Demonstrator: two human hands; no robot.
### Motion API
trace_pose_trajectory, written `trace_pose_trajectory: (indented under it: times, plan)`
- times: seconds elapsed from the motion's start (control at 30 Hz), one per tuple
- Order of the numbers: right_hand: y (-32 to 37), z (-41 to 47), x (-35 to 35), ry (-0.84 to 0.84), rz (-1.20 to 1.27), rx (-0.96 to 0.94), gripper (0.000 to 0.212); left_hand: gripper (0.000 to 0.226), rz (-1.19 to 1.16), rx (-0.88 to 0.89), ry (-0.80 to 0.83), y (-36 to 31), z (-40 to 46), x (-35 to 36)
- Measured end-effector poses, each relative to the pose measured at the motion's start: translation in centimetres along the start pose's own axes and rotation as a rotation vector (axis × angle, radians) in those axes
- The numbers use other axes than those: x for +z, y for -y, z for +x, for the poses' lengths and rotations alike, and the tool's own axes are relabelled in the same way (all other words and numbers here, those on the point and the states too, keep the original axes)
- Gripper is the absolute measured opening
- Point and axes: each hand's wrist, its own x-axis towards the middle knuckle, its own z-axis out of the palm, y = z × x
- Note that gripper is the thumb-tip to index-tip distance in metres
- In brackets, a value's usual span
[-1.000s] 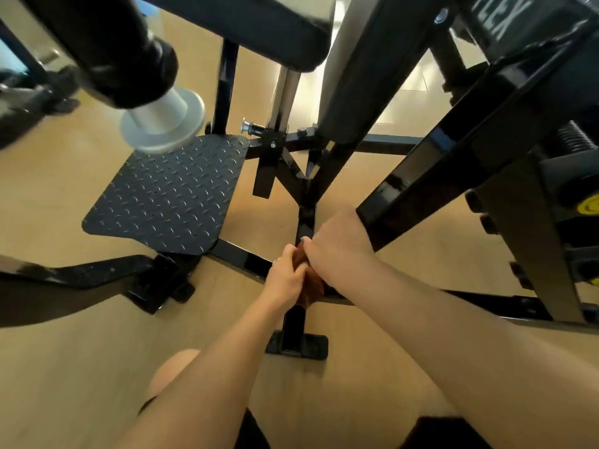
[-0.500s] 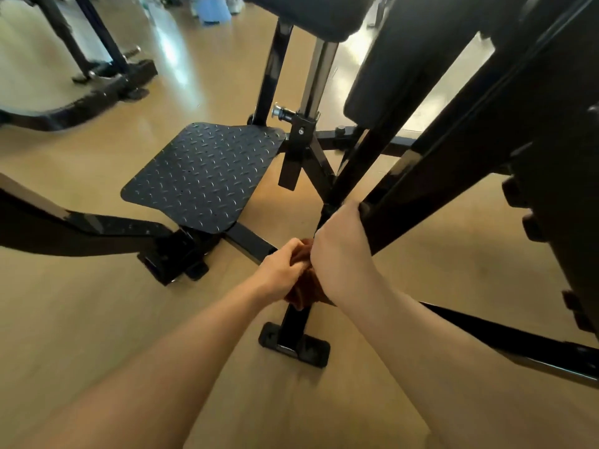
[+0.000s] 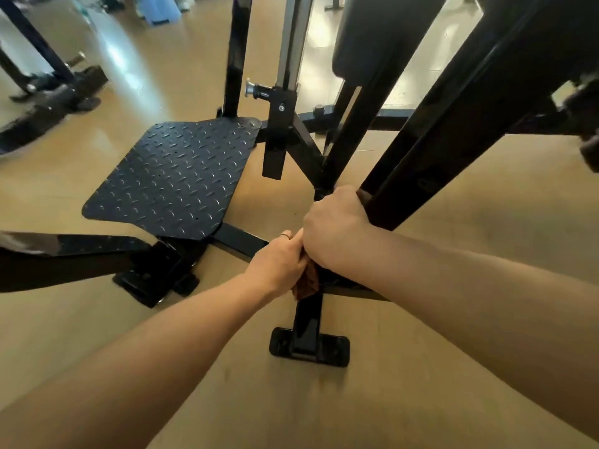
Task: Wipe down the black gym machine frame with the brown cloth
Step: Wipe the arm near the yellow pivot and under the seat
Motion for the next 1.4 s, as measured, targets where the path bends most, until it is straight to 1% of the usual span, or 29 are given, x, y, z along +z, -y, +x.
trace_pose_trajectory:
  times: [0.03, 0.07, 0.1, 0.13, 0.23, 0.3, 0.4, 0.47, 0.5, 0.57, 0.67, 0.73, 0.77, 0.83, 0.87, 0.93, 1.0, 1.07, 1.13, 1.23, 1.3, 1.33, 1.4]
  plan:
    - [0.5, 0.5, 0.0, 0.007, 0.105, 0.002, 0.017, 0.049, 0.028, 0.037, -0.010, 0.7, 0.1, 0.4]
    - [1.1, 1.1, 0.2, 0.011, 0.188, -0.010, 0.014, 0.048, 0.034, 0.076, -0.030, 1.2, 0.2, 0.7]
    - [1.5, 1.7, 0.4, 0.014, 0.250, -0.014, 0.012, 0.047, 0.044, 0.128, -0.070, 1.8, 0.3, 0.9]
    - [1.8, 2.1, 0.5, 0.031, 0.260, -0.015, 0.012, 0.047, 0.064, 0.177, -0.102, 2.2, 0.3, 1.1]
    - [2.8, 2.6, 1.4, 0.109, 0.111, -0.022, 0.018, 0.041, 0.193, 0.263, -0.143, 2.4, 0.5, 1.1]
    - [3.2, 2.4, 1.6, 0.128, 0.038, -0.041, 0.020, 0.039, 0.265, 0.271, -0.150, 2.8, 0.8, 1.1]
    - [3.2, 2.3, 1.6, 0.134, 0.038, -0.055, 0.024, 0.040, 0.292, 0.285, -0.151, 3.6, 0.9, 0.8]
    - [3.2, 2.4, 1.8, 0.130, 0.047, -0.029, 0.019, 0.038, 0.282, 0.296, -0.134, 4.1, 1.2, 0.4]
    - [3.1, 2.4, 1.8, 0.125, 0.045, -0.025, 0.019, 0.034, 0.248, 0.272, -0.130, 4.5, 1.5, 0.0]
    - [2.9, 2.1, 1.8, 0.111, 0.044, -0.040, 0.022, 0.023, 0.155, 0.140, -0.143, 6.5, 2.4, -1.2]
    - [2.9, 1.7, 1.9, 0.099, 0.034, -0.052, 0.017, 0.022, 0.186, -0.175, -0.148, 12.8, 2.6, -4.1]
    - [3.1, 2.1, 2.1, 0.108, 0.032, -0.049, 0.014, 0.020, 0.211, -0.295, -0.149, 16.3, 2.0, -5.7]
    - [3.2, 2.3, 2.3, 0.121, 0.040, -0.046, 0.013, 0.019, 0.219, -0.310, -0.149, 17.0, 1.8, -6.2]
    - [3.3, 2.8, 2.4, 0.137, 0.061, -0.046, 0.011, 0.018, 0.196, -0.268, -0.178, 16.1, 2.2, -6.4]
    - [3.3, 2.9, 2.4, 0.143, 0.058, -0.047, 0.011, 0.016, 0.177, -0.216, -0.179, 14.7, 2.3, -6.0]
    - [3.3, 3.1, 2.3, 0.159, 0.032, -0.048, 0.012, 0.015, 0.140, -0.061, -0.117, 10.8, 2.4, -4.2]
    - [3.3, 3.1, 2.4, 0.170, 0.024, -0.049, 0.020, 0.020, 0.148, 0.090, -0.052, 7.3, 1.8, -1.7]
    - [3.2, 2.9, 2.3, 0.152, 0.026, -0.048, 0.023, 0.022, 0.169, 0.141, -0.090, 6.6, 1.7, -0.7]
    - [3.0, 2.7, 2.3, 0.130, 0.031, -0.046, 0.019, 0.020, 0.199, 0.088, -0.116, 8.6, 2.4, -1.4]
    - [3.1, 2.4, 2.3, 0.102, 0.025, -0.064, 0.011, 0.019, 0.251, -0.137, -0.192, 12.6, 3.3, -3.4]
    - [3.2, 2.4, 2.3, 0.096, 0.004, -0.077, 0.012, 0.018, 0.233, -0.247, -0.225, 13.2, 3.4, -4.0]
    - [3.2, 2.4, 2.4, 0.101, 0.003, -0.075, 0.012, 0.018, 0.198, -0.255, -0.229, 12.6, 3.2, -3.8]
    - [3.3, 2.6, 2.4, 0.100, 0.010, -0.059, 0.011, 0.018, 0.088, -0.187, -0.202, 10.6, 2.7, -2.9]
